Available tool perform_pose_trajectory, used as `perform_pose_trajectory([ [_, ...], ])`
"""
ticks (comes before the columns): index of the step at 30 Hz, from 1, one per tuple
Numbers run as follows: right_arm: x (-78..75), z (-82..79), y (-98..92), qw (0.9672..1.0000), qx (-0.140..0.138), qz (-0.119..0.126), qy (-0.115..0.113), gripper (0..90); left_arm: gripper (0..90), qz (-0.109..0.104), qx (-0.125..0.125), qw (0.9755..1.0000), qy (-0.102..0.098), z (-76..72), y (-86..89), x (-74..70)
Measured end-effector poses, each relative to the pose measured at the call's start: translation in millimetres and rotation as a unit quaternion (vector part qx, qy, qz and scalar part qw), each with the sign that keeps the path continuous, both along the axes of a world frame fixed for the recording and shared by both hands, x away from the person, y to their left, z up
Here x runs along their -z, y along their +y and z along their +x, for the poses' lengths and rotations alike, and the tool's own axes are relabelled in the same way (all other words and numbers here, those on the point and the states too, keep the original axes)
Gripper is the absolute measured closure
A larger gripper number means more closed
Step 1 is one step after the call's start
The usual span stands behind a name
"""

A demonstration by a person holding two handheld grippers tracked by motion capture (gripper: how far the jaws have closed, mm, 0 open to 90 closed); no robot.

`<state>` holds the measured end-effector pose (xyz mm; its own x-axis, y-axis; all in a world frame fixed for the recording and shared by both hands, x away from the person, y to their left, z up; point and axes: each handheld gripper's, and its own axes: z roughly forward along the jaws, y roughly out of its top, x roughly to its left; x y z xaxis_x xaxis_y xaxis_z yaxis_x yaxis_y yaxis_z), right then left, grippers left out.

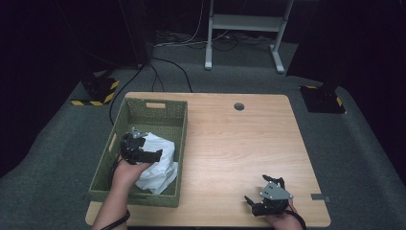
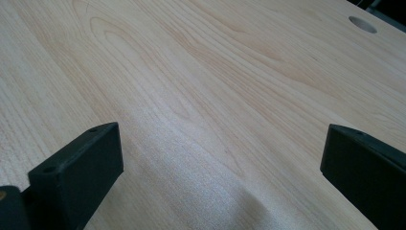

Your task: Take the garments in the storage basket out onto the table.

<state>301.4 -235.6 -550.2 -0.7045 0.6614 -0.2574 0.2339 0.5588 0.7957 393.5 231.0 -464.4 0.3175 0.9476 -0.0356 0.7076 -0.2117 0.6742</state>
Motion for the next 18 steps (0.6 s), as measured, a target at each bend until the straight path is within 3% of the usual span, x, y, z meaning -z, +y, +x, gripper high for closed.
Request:
perform_pose_trajectory([
  [5,0.0,0.0,-0.1,1.0,-0.001,0.0,0.0,0.2,2.3,0.007,-0.01,0.9997,0.022,6.1,5.4,5.1],
  [9,0.0,0.0,0.1,1.0,0.0,0.0,0.0,0.2,2.3,-0.004,-0.019,0.9992,0.036,9.7,10.4,8.9],
  [11,0.1,0.0,0.2,1.0,0.0,-0.001,0.0,0.2,2.4,-0.01,-0.021,0.9989,0.04,10.4,10.9,9.4],
  [18,0.4,-0.3,1.4,1.0,0.0,-0.006,0.0,0.2,2.5,0.0,-0.028,0.9982,0.053,14.1,16.2,13.0],
])
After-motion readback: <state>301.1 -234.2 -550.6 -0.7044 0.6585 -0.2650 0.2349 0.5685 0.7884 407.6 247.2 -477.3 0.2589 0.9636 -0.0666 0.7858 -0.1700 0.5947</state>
